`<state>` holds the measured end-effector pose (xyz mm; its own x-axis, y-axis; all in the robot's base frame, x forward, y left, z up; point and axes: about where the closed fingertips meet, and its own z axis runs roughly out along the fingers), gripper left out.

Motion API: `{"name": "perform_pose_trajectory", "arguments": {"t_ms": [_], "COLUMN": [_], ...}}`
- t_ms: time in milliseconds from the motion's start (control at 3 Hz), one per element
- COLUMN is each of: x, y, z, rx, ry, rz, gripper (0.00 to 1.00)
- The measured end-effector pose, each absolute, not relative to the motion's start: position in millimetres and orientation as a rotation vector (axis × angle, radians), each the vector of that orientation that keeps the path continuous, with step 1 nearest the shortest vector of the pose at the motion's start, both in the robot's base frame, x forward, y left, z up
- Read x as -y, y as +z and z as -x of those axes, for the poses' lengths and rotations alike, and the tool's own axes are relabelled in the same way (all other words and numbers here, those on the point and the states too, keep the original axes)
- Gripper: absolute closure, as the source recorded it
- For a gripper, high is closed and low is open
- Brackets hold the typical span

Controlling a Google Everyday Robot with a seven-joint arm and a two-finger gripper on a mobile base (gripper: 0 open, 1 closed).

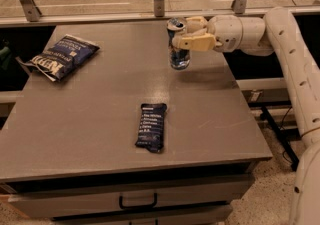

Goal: Place redbull can upright

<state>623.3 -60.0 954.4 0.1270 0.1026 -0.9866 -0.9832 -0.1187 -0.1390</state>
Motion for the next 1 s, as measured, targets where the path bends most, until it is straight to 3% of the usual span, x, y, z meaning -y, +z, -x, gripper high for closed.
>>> {"name": "perform_pose_trajectory", "arguments": {"t_ms": [333, 1000], "x": [55, 56], "y": [935, 909], "z": [-621, -623], "rx": [-0.933, -0.921], "ry": [1.275, 1.309], "rz": [1.314, 1.325], "gripper": [0.82, 0.35]}}
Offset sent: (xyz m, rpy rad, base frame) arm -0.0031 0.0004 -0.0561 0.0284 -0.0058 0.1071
